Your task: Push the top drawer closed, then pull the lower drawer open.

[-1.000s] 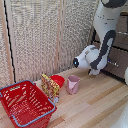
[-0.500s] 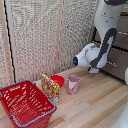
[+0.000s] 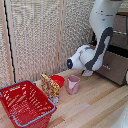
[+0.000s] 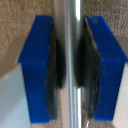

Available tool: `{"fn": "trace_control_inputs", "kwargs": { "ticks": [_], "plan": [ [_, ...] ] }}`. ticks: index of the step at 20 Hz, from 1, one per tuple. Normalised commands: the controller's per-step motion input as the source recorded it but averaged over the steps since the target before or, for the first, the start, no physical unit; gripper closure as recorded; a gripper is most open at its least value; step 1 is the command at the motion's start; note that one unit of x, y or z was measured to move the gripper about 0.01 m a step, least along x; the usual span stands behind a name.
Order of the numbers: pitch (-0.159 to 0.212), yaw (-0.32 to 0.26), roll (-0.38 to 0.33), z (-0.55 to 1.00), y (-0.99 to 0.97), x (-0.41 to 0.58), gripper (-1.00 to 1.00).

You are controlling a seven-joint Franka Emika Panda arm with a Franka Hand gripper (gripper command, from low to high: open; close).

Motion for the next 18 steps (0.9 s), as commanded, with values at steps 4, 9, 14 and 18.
{"fn": "trace_control_inputs", "kwargs": {
  "ticks": [4,9,14,18],
  "plan": [
    [-0.02,0.021,0.036,-0.07,0.38,0.104,1.0],
    [0.0,0.048,0.0,0.08,0.07,0.16,-1.0],
    [0.0,-0.058,0.023,0.28,-0.01,0.193,-1.0],
    [0.0,-0.046,0.004,0.14,0.06,0.158,-1.0]
  ]
}}
